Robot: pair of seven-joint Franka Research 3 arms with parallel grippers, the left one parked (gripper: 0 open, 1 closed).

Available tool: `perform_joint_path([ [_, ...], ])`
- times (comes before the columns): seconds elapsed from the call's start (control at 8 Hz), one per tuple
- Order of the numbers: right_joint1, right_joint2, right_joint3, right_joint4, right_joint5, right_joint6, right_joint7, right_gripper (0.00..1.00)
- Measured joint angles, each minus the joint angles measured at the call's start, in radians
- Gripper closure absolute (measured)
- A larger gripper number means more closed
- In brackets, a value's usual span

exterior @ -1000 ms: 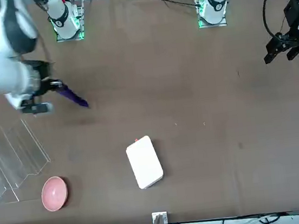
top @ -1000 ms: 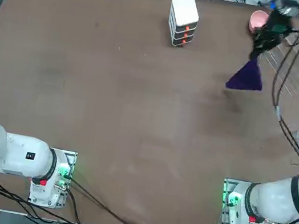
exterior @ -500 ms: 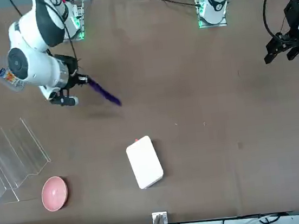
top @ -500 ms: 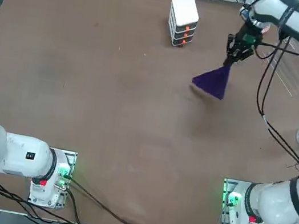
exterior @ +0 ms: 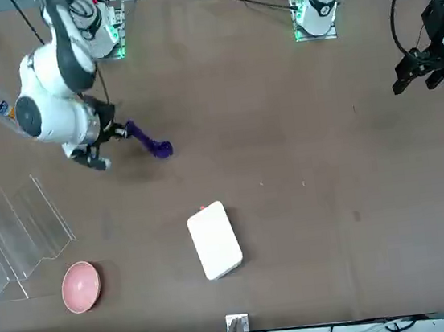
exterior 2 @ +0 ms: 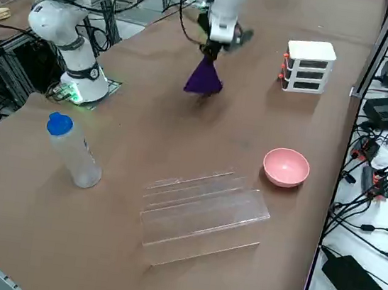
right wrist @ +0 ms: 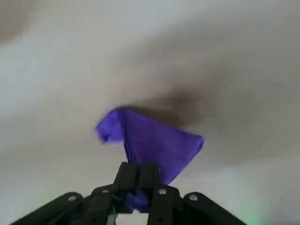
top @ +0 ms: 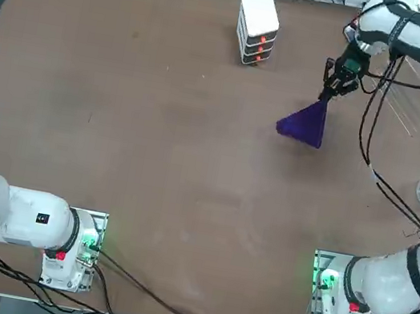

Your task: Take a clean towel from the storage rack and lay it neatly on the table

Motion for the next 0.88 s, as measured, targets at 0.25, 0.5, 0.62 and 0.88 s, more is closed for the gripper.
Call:
perform_joint_path([
  [0.25, -0.112, 0.083, -0.005, 0.007, 0.000, 0.073, -0.138, 0.96],
  [0.5, -0.176, 0.128, -0.006, 0.027, -0.001, 0.113, -0.228, 0.96],
  [0.62, -0.191, 0.148, -0.006, 0.040, -0.002, 0.134, -0.242, 0.96],
  [0.88, -0.200, 0.195, -0.006, 0.048, -0.002, 0.224, -0.246, 0.83],
])
